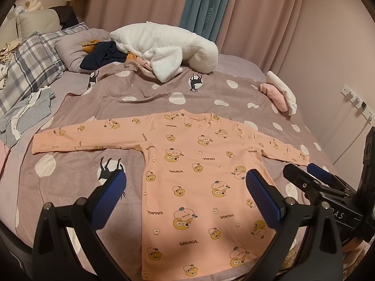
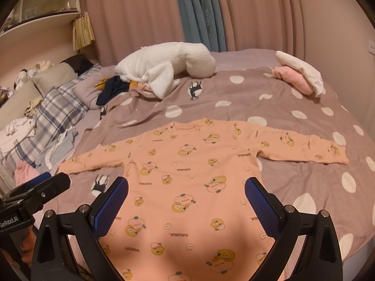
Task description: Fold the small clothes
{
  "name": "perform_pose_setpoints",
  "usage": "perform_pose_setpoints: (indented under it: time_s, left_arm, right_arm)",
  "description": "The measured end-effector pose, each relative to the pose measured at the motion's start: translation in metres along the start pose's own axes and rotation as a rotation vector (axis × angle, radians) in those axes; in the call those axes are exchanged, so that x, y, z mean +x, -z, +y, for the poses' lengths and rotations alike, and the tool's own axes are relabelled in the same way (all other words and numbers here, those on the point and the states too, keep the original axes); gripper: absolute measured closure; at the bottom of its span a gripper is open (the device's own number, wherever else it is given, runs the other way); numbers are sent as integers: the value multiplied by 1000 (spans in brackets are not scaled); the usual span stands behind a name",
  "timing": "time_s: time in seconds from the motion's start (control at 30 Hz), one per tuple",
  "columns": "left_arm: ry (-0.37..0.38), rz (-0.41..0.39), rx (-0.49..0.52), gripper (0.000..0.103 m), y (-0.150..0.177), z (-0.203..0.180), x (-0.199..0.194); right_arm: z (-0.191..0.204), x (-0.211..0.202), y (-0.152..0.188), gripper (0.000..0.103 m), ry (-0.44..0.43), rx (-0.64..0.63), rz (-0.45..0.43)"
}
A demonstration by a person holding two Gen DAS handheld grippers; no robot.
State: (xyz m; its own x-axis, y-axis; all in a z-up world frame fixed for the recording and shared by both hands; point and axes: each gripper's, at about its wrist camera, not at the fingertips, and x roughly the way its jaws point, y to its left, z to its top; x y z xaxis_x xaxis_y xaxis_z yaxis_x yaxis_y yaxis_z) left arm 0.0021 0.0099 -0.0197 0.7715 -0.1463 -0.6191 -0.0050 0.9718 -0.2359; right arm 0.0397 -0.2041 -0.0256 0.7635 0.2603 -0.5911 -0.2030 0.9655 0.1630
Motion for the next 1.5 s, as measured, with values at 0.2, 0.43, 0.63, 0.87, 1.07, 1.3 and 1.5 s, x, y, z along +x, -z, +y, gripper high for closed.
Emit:
perform_pose_setpoints:
  time_s: [0.2,0.43,0.63,0.87,1.07,1.3,1.5]
  left_arm:
    - [12,5,-17,1,-2,2,3]
    - [25,35,-44,1,-5,3,15]
    - [35,81,-48,1,-3,-2,34]
    - [91,186,-69,4,-2,-14,73]
    - [145,274,-86,11,6,-24,110]
    - [119,357,-86,13,18,-29,144]
    - [106,404,-110,13,21,-25,161]
  right_arm:
    - [1,2,-1,3,11,-2,-5]
    - [-21,7,-19,10,5,51,-22]
    - [-61,20,-34,18,3,155,8]
    - [-157,37,-52,29,-12,413,56]
    - [-264,49,-51,43,135,630,90]
    - [-364,68,-17,52,288,811,156]
    - [-409,78,13,59,344,929,202]
